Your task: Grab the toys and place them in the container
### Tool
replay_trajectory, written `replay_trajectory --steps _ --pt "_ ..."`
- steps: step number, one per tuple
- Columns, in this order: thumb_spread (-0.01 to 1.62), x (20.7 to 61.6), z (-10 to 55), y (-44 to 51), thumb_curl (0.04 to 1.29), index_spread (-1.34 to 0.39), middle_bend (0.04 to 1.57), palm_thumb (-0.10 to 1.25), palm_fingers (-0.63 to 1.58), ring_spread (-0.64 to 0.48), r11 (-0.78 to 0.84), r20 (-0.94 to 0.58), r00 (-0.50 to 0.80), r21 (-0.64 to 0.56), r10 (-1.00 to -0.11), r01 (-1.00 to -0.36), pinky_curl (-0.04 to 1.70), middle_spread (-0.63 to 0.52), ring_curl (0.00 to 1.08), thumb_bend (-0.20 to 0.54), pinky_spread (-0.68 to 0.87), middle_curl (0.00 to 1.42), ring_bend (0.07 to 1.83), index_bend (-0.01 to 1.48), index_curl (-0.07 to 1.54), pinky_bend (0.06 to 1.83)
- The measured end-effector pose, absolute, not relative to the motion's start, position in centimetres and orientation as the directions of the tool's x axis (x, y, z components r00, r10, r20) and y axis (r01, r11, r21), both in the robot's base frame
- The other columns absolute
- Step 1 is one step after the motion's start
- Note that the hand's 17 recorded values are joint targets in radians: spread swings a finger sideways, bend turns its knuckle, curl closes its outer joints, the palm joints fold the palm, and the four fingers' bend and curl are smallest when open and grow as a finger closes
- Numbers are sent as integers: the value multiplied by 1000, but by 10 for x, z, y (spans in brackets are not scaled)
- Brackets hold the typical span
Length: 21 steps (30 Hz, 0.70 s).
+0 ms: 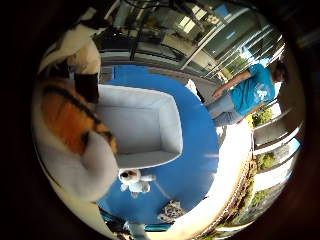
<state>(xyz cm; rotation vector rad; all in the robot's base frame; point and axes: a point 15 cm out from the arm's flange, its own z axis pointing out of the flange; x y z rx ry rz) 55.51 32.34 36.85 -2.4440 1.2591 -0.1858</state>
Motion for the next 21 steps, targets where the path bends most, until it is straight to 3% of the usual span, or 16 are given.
replay_trajectory --steps 1,3,4,7,13,17,21 --pt "1141 559 360 324 674 -519 1062 757 510 60 -524 -57 586 -387 -808 -759 708 -209 670 -41 219 1018 1396 1389 45 1483" --pt "1137 570 343 322 643 -436 836 710 118 111 -518 -54 579 -383 -814 -765 694 -171 634 -47 274 916 1315 1201 23 1450" --pt "1136 574 335 315 636 -421 781 702 42 124 -515 -54 572 -372 -819 -772 697 -158 627 -47 290 889 1288 1179 31 1442" --pt "1124 579 320 301 580 -408 473 649 -252 200 -514 -55 562 -338 -825 -788 597 -68 476 -50 354 692 1002 968 21 1313" --pt "1103 575 325 283 473 -442 212 565 -185 272 -541 -48 582 -312 -812 -781 478 17 340 -49 432 509 714 592 23 1128" --pt "1096 567 354 262 428 -450 153 549 -111 291 -527 -51 568 -315 -821 -790 427 34 307 -38 458 445 630 452 51 1048" --pt "1093 531 396 230 399 -434 156 551 -67 290 -531 -58 564 -269 -824 -804 381 47 292 -33 467 399 570 391 94 962"
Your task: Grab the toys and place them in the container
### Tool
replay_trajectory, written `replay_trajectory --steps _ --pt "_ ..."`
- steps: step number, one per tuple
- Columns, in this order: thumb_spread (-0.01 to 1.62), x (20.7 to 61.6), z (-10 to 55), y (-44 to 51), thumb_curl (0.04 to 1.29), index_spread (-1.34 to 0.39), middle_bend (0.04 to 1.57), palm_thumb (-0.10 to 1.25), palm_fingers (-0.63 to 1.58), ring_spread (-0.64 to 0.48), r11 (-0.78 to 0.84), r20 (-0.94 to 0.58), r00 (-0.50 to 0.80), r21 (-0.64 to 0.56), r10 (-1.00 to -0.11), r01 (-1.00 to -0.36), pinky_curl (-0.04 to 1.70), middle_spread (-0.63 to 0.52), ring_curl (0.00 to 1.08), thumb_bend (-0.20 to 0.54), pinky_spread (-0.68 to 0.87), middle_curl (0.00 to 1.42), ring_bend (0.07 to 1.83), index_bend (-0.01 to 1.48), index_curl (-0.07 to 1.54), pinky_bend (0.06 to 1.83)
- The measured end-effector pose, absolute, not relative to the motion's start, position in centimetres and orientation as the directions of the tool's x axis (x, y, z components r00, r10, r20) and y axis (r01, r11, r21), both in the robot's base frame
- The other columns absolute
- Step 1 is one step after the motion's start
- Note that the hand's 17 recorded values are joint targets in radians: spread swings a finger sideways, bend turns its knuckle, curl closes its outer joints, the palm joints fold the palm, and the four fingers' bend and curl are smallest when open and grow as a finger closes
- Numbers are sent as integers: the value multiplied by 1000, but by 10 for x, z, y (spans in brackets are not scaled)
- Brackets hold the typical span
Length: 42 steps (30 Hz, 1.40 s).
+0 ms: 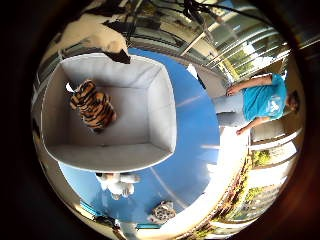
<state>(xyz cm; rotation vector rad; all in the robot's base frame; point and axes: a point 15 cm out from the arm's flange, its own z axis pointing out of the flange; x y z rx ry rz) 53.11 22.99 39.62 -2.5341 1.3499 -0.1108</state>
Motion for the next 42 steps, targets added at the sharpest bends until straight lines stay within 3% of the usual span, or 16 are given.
replay_trajectory --steps 6,10,17,21,24,31,42 --pt "1097 441 470 147 369 -412 171 548 -29 278 -575 -20 585 -160 -811 -802 321 43 284 -34 460 366 511 313 145 838" --pt "1102 382 476 70 355 -403 171 552 4 267 -601 16 601 -70 -799 -796 290 30 285 -29 444 349 491 278 176 778" --pt "1106 296 414 -43 338 -394 173 559 75 251 -604 48 607 72 -793 -794 250 17 285 -29 437 335 459 248 221 705" --pt "1104 269 360 -87 331 -394 169 565 92 248 -615 78 629 147 -773 -774 237 13 286 -29 437 329 440 216 238 686" --pt "1104 246 317 -124 327 -393 165 566 99 248 -573 73 592 186 -802 -798 231 12 287 -29 437 323 427 196 249 679" --pt "1102 249 259 -154 324 -390 164 576 105 248 -578 125 596 154 -793 -802 219 11 292 -28 438 312 401 180 265 672" --pt "1084 258 164 -149 332 -406 154 627 42 245 -658 39 678 205 -734 -725 213 11 296 -26 436 297 352 181 277 657"
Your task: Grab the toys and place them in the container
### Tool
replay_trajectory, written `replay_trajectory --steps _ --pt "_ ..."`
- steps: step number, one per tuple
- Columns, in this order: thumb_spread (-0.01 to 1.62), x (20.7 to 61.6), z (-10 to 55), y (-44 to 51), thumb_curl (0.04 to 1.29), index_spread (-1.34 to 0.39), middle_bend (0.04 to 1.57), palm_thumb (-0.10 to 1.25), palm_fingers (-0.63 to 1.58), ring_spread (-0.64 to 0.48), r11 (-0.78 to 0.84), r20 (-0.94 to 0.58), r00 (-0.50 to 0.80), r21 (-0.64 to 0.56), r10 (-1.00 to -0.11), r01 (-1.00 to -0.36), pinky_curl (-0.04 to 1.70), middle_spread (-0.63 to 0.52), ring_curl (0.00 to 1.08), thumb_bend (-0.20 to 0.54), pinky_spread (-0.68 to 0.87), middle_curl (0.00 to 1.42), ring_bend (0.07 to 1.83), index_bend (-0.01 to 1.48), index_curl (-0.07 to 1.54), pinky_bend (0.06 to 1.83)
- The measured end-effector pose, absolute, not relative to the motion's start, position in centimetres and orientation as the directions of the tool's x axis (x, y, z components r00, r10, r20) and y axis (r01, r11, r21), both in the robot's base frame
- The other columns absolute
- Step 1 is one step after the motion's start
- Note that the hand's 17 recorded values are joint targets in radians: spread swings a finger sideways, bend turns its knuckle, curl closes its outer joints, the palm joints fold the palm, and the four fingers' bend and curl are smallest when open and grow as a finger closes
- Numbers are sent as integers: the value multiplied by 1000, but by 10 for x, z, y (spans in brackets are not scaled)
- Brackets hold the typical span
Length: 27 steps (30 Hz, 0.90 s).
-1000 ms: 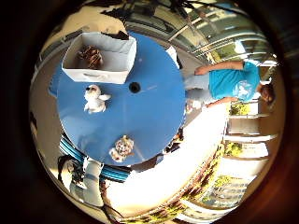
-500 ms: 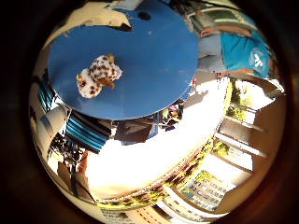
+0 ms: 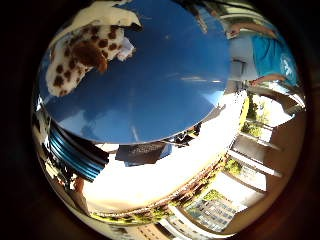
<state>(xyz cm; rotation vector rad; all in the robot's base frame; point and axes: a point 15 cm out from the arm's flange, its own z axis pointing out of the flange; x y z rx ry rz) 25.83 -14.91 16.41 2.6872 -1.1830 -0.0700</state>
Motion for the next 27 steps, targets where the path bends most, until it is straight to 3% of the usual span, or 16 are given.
replay_trajectory --steps 7,11,13,17,21,27 --pt "1073 267 128 -140 340 -389 166 667 81 245 -678 -14 693 220 -721 -702 204 5 299 -23 437 293 329 209 294 632" --pt "1060 276 126 -134 350 -339 229 711 356 234 -680 3 696 211 -718 -703 166 -59 292 -18 442 318 349 289 320 568" --pt "1053 285 126 -134 372 -351 314 749 600 174 -684 32 701 191 -712 -704 155 -112 332 -16 434 361 467 278 337 581" --pt "1041 300 130 -135 400 -392 464 785 824 116 -693 77 708 157 -702 -704 173 -156 419 -18 389 435 701 149 328 663" --pt "1027 303 132 -134 432 -494 742 816 881 61 -694 82 709 153 -701 -704 211 -212 585 -24 360 598 1069 111 273 789" --pt "1022 320 142 -137 461 -672 949 811 1081 -21 -685 92 696 130 -712 -717 321 -266 687 -30 322 762 1232 257 263 1169"
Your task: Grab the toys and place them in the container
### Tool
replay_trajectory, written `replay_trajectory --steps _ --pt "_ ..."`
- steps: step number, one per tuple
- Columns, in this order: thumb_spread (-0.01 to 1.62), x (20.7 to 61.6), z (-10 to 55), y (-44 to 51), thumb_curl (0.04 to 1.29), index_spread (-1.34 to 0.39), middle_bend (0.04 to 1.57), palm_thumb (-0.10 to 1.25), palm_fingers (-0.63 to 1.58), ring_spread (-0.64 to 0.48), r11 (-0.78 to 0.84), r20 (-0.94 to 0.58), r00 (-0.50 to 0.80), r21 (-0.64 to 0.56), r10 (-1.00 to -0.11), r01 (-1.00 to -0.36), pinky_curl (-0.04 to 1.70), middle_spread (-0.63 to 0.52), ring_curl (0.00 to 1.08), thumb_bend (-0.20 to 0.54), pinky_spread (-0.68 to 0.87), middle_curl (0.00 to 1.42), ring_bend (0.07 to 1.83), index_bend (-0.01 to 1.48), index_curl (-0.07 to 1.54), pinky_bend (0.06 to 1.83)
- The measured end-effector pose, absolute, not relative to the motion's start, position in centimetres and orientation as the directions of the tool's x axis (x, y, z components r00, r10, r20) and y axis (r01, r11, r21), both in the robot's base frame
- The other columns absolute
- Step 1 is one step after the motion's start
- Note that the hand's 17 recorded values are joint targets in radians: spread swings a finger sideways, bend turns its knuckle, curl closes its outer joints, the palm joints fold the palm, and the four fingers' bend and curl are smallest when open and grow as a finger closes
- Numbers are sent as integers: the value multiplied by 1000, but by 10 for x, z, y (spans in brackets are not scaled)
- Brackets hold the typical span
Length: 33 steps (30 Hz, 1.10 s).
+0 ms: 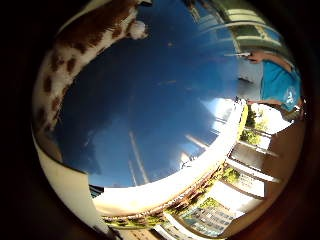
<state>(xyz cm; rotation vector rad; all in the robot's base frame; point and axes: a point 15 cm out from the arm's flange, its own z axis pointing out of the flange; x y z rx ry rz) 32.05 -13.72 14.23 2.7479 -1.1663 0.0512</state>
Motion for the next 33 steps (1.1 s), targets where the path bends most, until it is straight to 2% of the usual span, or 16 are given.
replay_trajectory --steps 1,2,6,15,21,28,33 --pt "1018 323 143 -137 472 -720 987 821 1089 -43 -678 87 688 120 -720 -725 382 -270 719 -23 296 805 1249 282 273 1315" --pt "1017 325 143 -135 482 -754 1015 839 1085 -57 -671 77 679 110 -730 -733 414 -274 736 -16 277 832 1260 308 283 1383" --pt "1034 321 148 -122 553 -877 1096 964 1049 -93 -653 8 658 111 -753 -749 508 -279 781 24 219 920 1299 413 330 1529" --pt "1074 291 214 -102 647 -1061 1176 1006 949 -122 -613 -172 589 251 -789 -749 608 -271 843 -1 154 1026 1372 563 466 1618" --pt "1107 283 284 -86 690 -1152 1222 983 881 -130 -562 -193 528 311 -827 -766 658 -261 868 -15 130 1071 1423 606 593 1654" --pt "1133 284 357 -46 724 -1231 1273 951 812 -137 -540 -122 527 243 -841 -806 708 -249 885 -13 116 1101 1475 607 768 1689" --pt "1142 300 399 1 747 -1274 1306 948 777 -141 -505 -105 494 123 -863 -854 736 -241 889 -11 111 1110 1508 587 894 1708"
